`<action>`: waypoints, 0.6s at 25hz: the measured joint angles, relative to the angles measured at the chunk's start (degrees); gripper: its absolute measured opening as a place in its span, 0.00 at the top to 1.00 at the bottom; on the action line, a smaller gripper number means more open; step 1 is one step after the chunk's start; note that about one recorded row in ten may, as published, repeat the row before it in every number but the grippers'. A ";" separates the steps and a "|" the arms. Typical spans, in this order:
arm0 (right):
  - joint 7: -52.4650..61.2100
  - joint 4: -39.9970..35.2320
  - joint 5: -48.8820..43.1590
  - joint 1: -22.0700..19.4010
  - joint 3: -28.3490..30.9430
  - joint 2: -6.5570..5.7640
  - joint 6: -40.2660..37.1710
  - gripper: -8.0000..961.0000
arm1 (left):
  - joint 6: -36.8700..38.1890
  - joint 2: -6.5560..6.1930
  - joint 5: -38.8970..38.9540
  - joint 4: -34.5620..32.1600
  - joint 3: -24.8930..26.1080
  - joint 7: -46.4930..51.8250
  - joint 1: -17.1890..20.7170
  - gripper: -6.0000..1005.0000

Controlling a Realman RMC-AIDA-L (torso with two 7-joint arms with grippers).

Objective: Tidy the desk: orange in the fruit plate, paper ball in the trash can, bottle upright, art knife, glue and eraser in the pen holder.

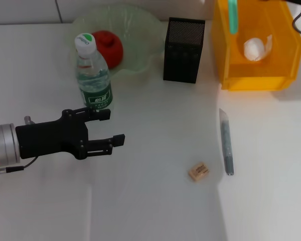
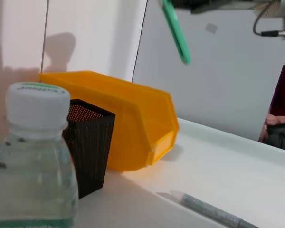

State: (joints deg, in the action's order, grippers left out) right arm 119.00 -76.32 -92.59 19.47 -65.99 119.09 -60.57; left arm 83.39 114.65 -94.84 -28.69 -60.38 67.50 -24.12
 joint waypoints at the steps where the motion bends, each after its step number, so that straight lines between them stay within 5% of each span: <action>1: -4.05 5.77 5.92 1.26 2.82 -0.21 -1.00 0.82 | -0.05 0.12 -0.08 -0.07 0.00 0.00 0.02 0.20; 4: -11.17 23.67 17.71 6.74 11.06 -1.35 -6.33 0.82 | -0.11 0.28 -0.19 0.00 0.00 -0.01 0.08 0.20; 8: -16.67 44.77 20.79 15.10 20.92 -3.36 -10.06 0.82 | 0.71 0.72 -0.13 -0.41 -0.01 -0.18 0.22 0.20; 15: -18.61 50.78 19.97 20.88 20.53 -1.64 0.27 0.81 | 0.54 1.12 -0.32 -0.96 -0.41 -0.48 -0.37 0.20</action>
State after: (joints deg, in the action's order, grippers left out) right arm 100.38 -25.54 -72.62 40.35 -45.46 117.45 -60.30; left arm 83.93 115.78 -95.16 -29.65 -60.79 67.02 -24.49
